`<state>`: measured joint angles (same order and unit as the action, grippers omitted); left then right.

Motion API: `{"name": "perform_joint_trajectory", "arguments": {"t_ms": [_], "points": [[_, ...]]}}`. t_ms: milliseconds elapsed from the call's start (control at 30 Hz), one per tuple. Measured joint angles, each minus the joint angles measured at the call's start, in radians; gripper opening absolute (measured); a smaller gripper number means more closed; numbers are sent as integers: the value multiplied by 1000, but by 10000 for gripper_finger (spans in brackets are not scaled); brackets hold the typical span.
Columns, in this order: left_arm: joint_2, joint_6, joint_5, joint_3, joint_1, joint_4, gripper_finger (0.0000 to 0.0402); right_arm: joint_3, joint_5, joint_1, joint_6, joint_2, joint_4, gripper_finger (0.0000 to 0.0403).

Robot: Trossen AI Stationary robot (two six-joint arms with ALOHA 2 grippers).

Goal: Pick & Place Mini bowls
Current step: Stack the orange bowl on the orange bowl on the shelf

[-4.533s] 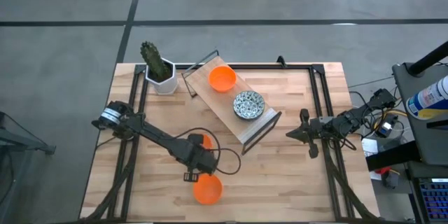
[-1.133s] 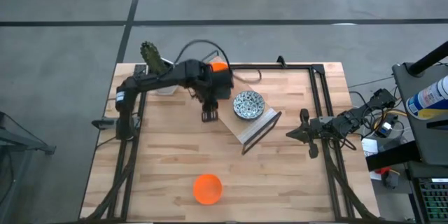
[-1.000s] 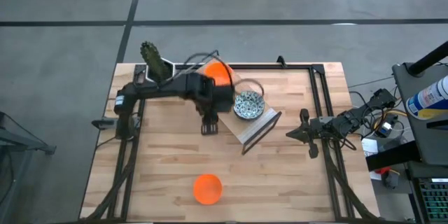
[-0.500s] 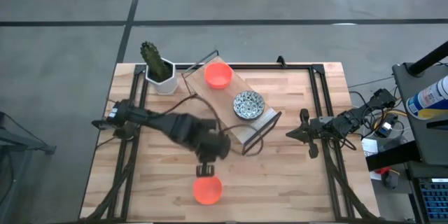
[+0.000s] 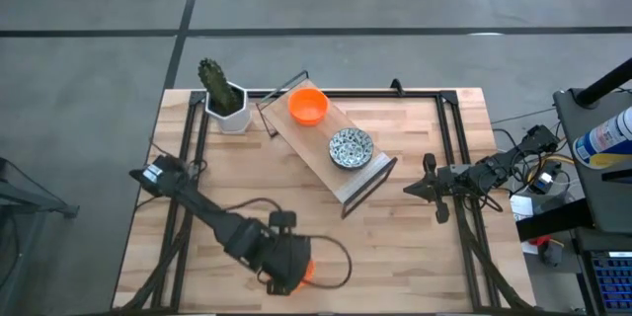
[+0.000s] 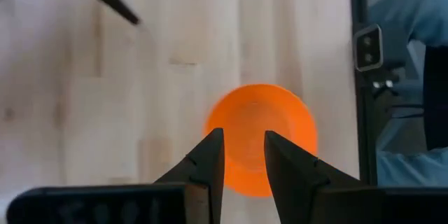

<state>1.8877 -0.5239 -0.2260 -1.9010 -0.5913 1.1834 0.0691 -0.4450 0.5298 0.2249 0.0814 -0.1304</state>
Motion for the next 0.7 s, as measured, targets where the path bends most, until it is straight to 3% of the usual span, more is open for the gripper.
{"name": "perform_joint_trajectory", "arguments": {"t_ms": [333,700], "points": [[0,-62,36,243,-60,-292,96,0,0,0,0,0,0,9],[0,-130,78,345,-113,-378,96,0,0,0,0,0,0,8]]}}
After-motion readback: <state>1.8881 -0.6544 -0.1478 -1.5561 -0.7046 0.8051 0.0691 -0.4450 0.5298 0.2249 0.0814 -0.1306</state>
